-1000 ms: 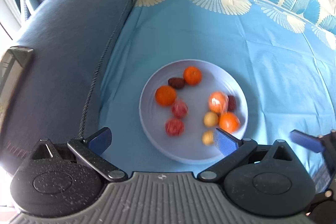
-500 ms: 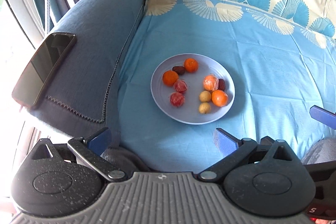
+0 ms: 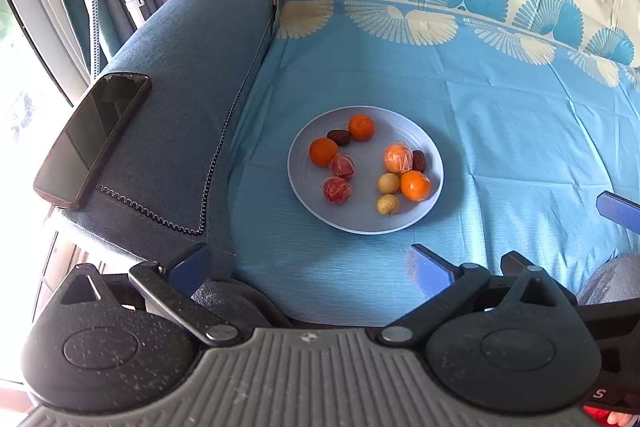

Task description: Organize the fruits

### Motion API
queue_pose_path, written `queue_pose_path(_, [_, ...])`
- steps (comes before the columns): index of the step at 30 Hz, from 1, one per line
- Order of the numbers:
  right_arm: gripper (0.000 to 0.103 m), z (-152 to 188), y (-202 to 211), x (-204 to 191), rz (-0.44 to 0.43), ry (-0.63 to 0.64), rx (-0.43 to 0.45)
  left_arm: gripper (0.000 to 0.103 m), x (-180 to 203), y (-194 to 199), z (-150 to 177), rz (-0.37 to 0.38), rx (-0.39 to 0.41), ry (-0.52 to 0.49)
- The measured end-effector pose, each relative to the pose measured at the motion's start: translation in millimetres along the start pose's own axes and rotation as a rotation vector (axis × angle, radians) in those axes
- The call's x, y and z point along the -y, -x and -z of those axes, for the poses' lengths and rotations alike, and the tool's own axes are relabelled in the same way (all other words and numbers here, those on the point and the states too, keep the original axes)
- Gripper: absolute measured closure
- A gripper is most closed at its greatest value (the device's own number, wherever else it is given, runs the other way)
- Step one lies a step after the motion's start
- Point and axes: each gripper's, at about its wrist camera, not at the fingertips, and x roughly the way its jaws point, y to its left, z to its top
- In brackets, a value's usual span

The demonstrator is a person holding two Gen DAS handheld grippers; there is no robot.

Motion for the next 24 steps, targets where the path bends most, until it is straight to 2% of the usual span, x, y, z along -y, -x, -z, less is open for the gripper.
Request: queue_pose_path(24, [0.001, -1.2, -2.4, -6.2, -0.005, 0.034, -0.001, 0.0, -1.9, -1.1, -1.6, -0.028, 0.007, -0.011])
